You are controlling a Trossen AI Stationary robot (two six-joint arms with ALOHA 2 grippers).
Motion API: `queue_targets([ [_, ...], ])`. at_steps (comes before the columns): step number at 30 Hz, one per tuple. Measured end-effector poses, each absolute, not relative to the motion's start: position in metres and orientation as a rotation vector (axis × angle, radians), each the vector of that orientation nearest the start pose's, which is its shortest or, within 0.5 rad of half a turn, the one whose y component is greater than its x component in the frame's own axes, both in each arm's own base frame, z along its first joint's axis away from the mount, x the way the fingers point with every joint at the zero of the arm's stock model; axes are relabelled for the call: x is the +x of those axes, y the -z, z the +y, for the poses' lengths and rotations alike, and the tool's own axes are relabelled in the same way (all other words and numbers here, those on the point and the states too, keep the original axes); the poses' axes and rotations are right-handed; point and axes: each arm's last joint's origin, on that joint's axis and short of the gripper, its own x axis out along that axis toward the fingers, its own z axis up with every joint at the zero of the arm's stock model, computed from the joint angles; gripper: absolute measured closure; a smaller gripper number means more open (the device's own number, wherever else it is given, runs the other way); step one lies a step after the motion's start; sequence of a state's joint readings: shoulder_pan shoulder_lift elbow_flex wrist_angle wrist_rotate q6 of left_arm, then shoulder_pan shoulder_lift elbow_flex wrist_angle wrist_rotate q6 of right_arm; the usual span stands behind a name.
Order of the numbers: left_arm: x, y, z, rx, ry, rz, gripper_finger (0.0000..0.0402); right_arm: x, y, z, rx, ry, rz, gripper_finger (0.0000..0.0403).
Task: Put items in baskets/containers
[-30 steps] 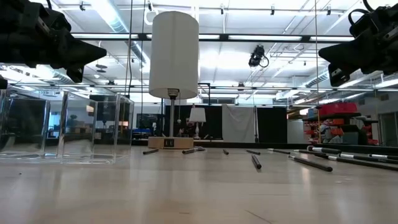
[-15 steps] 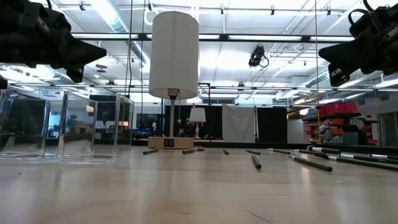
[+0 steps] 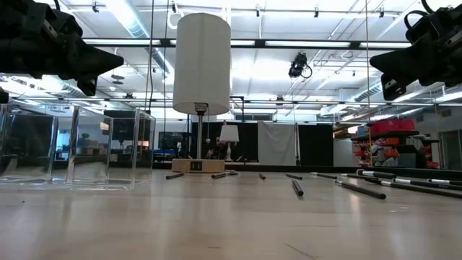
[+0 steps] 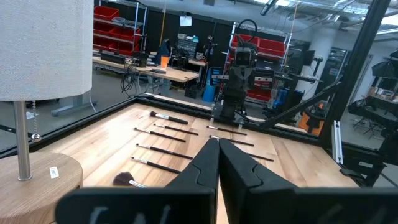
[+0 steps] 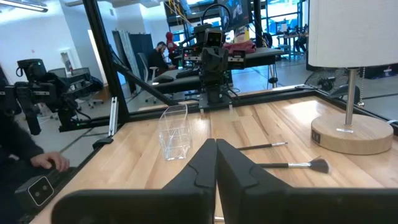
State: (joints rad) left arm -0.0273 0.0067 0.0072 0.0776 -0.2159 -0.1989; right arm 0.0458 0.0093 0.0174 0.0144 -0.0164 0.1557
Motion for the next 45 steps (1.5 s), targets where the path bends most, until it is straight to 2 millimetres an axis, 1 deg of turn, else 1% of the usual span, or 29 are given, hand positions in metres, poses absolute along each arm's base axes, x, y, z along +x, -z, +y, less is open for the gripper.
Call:
queue_targets([
  [9,0.097,-0.173,0.004,-0.208,-0.18,-0.096,0.039,0.097,-0.17,0.005,0.156,-0.064,-0.017,0.0392],
  [14,0.097,-0.173,0.004,-0.208,-0.18,-0.097,0.039,0.097,-0.171,0.005,0.104,-0.06,-0.027,0.0392],
  [19,0.097,-0.173,0.004,-0.208,-0.18,-0.097,0.039,0.096,-0.181,0.003,0.056,-0.002,-0.133,0.0392],
  [23,0.097,-0.173,0.004,-0.208,-0.18,-0.097,0.039,0.093,-0.195,0.002,0.137,0.025,-0.29,0.0392],
  [26,0.097,-0.173,0.004,-0.208,-0.18,-0.096,0.039,0.09,-0.204,0.0,0.154,0.087,-0.386,0.0392],
  [29,0.097,-0.173,0.004,-0.208,-0.18,-0.096,0.039,0.089,-0.206,-0.003,0.178,0.181,-0.414,0.0392],
  [34,0.097,-0.173,0.004,-0.208,-0.18,-0.097,0.039,0.094,-0.199,-0.01,0.193,0.434,-0.34,0.0392],
  [40,0.097,-0.173,0.004,-0.208,-0.18,-0.097,0.039,0.104,-0.188,-0.015,0.172,0.678,-0.203,0.039],
  [43,0.097,-0.173,0.004,-0.208,-0.18,-0.097,0.039,0.111,-0.19,-0.016,0.16,0.766,-0.14,0.0382],
  [45,0.097,-0.173,0.004,-0.208,-0.18,-0.097,0.039,0.117,-0.197,-0.017,0.138,0.81,-0.09,0.0375],
])
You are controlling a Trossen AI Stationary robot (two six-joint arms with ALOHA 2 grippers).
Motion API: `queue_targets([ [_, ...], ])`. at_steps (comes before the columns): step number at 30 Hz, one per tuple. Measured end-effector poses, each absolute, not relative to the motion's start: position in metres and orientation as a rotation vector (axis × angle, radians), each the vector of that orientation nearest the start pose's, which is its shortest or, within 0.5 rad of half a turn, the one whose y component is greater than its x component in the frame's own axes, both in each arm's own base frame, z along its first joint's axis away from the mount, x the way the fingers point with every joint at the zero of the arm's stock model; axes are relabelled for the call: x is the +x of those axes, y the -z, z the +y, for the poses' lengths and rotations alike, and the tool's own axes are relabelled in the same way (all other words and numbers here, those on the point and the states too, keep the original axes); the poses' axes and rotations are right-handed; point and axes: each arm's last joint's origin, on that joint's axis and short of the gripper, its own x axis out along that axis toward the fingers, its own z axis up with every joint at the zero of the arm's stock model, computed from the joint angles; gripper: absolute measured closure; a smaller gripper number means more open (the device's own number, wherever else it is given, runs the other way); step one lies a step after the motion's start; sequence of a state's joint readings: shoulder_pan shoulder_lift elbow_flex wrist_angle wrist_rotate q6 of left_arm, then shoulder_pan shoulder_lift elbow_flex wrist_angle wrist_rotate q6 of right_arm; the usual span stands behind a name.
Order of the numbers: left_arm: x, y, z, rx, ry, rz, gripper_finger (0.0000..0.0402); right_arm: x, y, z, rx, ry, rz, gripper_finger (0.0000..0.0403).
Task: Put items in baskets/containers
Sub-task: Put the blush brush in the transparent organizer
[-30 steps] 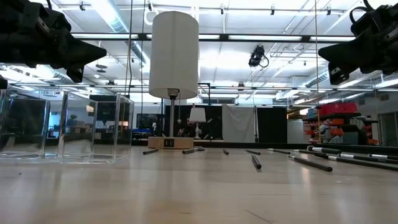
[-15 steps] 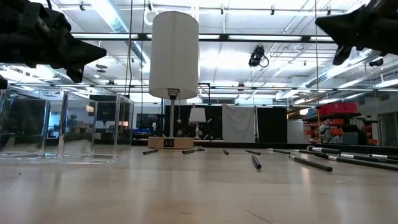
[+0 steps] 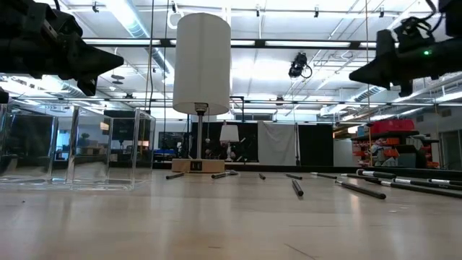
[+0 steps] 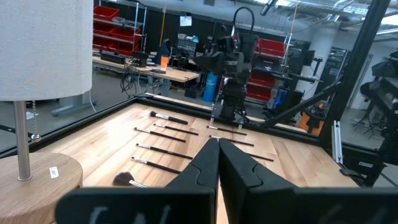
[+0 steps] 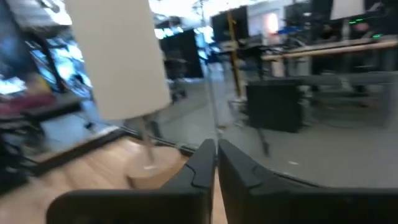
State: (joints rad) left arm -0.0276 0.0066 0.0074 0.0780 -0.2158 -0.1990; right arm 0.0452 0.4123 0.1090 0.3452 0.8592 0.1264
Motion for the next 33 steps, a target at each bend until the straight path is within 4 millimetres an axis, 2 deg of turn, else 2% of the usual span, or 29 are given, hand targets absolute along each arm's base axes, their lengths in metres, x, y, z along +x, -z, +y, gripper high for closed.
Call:
queue_targets([
  [4,0.097,-0.173,0.004,-0.208,-0.18,-0.097,0.039,0.134,-0.21,-0.018,0.085,0.907,0.05,0.0366],
  [9,0.097,-0.173,0.004,-0.208,-0.18,-0.096,0.039,0.154,-0.22,-0.03,0.123,1.027,0.193,0.0364],
  [17,0.097,-0.173,0.004,-0.208,-0.18,-0.097,0.039,0.161,-0.219,-0.065,0.342,1.182,0.537,0.0351],
  [21,0.097,-0.173,0.004,-0.208,-0.18,-0.097,0.039,0.158,-0.205,-0.082,0.438,1.2,0.692,0.031],
  [25,0.097,-0.173,0.004,-0.208,-0.18,-0.097,0.039,0.151,-0.185,-0.096,0.523,1.256,0.789,0.0248],
  [30,0.097,-0.173,0.004,-0.208,-0.18,-0.097,0.039,0.145,-0.169,-0.11,0.586,1.343,0.844,0.0175],
  [33,0.097,-0.173,0.004,-0.208,-0.18,-0.097,0.039,0.147,-0.162,-0.119,0.599,1.371,0.841,0.0154],
])
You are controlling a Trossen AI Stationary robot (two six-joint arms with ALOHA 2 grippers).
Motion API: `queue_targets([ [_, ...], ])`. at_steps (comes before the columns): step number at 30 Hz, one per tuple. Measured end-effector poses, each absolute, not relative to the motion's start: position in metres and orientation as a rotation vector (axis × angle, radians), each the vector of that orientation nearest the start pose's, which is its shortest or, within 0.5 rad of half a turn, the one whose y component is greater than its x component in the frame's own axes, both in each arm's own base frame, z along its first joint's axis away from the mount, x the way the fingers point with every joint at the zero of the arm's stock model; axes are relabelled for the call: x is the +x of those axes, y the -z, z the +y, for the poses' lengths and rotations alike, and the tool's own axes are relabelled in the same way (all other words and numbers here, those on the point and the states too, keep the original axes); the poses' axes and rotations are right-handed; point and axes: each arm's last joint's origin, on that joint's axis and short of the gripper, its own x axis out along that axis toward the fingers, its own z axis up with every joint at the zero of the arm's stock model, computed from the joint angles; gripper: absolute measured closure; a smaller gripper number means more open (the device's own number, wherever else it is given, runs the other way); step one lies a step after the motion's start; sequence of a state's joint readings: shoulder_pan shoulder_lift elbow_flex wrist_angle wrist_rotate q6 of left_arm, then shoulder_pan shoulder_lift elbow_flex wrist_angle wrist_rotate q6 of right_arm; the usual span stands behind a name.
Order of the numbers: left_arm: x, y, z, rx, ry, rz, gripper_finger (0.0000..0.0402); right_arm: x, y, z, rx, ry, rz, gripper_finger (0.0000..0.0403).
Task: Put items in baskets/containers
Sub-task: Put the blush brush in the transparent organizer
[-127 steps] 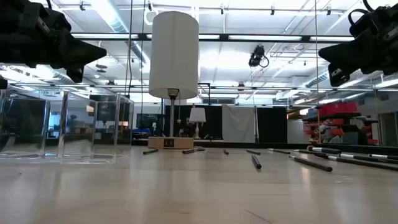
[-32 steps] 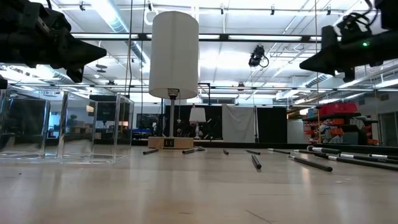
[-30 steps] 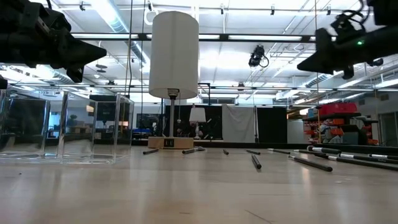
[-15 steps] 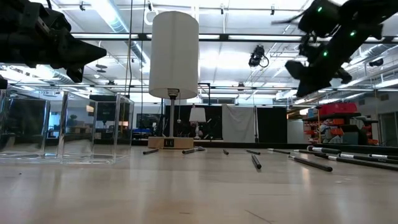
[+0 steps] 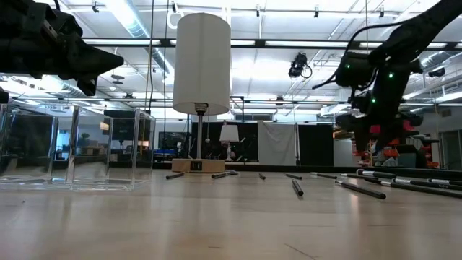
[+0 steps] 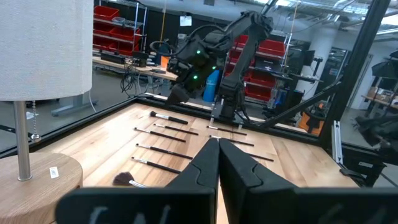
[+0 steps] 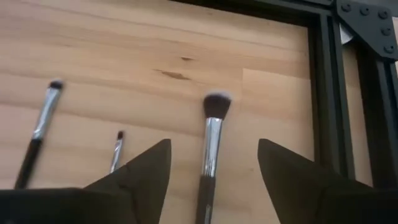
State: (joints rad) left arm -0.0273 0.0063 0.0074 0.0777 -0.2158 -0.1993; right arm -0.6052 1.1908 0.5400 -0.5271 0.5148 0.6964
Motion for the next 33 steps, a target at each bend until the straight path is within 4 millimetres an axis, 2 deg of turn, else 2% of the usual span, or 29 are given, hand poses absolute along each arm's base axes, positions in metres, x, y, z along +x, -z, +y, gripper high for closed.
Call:
queue_targets([
  [4,0.097,-0.173,0.004,-0.208,-0.18,-0.097,0.039,0.151,-0.149,-0.13,0.597,1.394,0.879,0.0154],
  [12,0.097,-0.173,0.004,-0.208,-0.18,-0.097,0.039,0.149,-0.119,-0.139,0.608,1.406,1.031,0.0181],
  [17,0.097,-0.173,0.004,-0.208,-0.179,-0.096,0.039,0.138,-0.102,-0.14,0.639,1.385,0.956,0.0201],
  [23,0.097,-0.173,0.004,-0.208,-0.18,-0.096,0.039,0.133,-0.101,-0.138,0.631,1.35,0.947,0.024],
  [33,0.097,-0.173,0.004,-0.208,-0.18,-0.096,0.039,0.135,-0.101,-0.138,0.645,1.275,0.957,0.0331],
])
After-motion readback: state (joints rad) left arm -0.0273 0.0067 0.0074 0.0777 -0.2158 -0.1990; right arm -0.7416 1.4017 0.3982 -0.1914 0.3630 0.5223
